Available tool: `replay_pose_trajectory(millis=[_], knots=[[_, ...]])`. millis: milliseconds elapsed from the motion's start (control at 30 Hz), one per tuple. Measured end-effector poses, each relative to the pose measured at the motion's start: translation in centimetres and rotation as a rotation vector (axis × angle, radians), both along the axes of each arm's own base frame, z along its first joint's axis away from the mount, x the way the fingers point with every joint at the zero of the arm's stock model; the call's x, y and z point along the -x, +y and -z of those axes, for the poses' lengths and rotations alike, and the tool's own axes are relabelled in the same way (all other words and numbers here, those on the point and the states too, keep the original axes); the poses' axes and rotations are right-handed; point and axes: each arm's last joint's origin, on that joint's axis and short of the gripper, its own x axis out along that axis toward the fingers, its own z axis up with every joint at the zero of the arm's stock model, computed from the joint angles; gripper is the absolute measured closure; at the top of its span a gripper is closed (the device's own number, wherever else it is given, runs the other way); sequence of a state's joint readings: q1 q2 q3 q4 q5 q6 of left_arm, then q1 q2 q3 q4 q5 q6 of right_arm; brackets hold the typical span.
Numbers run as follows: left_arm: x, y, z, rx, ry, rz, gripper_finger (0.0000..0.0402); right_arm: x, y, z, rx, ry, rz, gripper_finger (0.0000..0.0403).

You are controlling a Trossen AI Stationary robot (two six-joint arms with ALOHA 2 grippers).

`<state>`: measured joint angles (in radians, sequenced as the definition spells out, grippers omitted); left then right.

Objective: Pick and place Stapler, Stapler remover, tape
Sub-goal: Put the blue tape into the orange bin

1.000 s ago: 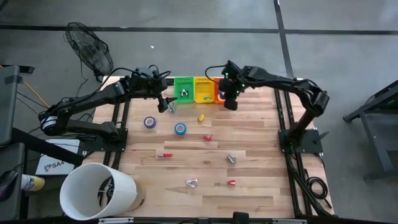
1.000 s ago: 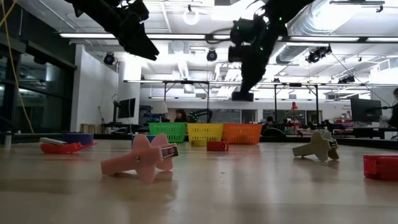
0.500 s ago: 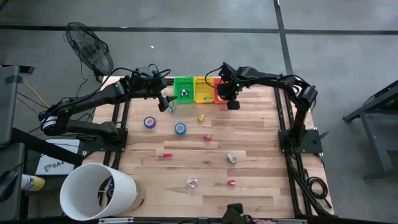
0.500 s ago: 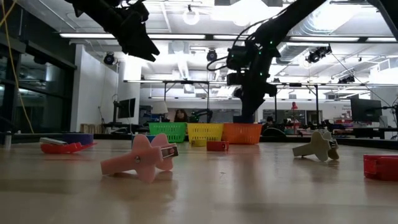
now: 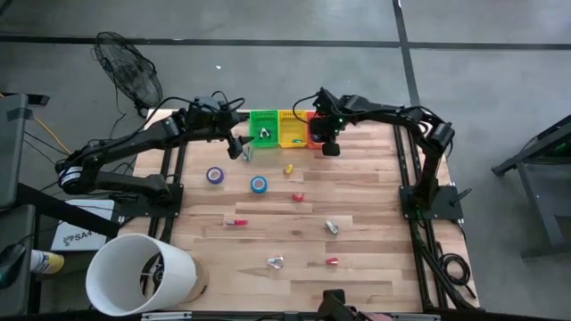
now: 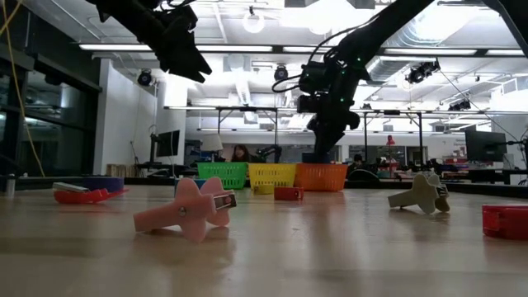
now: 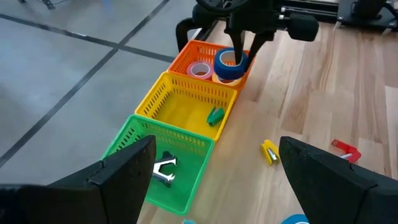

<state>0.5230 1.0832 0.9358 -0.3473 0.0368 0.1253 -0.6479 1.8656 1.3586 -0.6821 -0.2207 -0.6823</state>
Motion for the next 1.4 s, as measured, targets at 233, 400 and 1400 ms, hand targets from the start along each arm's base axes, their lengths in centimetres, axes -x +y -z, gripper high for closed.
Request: replay_pose_trajectory(millis=[233, 400, 1400], knots=[[0.0, 0.0, 0.0, 0.001, -0.001, -0.003, 0.0067, -0.1, -0.1, 0.0, 0.008, -0.007, 0.03, 0.0374], [0.0, 0.0, 0.0, 0.004, -0.002, -0.005, 0.0067, -0.2, -0.3, 0.3, 0.001, 0.005, 0.097, 0.0374], [0.0, 0.0, 0.0, 0.001, -0.001, -0.004, 0.0067, -0.5, -0.1, 1.9, -0.051, 0.079, 0.23, 0.0342]])
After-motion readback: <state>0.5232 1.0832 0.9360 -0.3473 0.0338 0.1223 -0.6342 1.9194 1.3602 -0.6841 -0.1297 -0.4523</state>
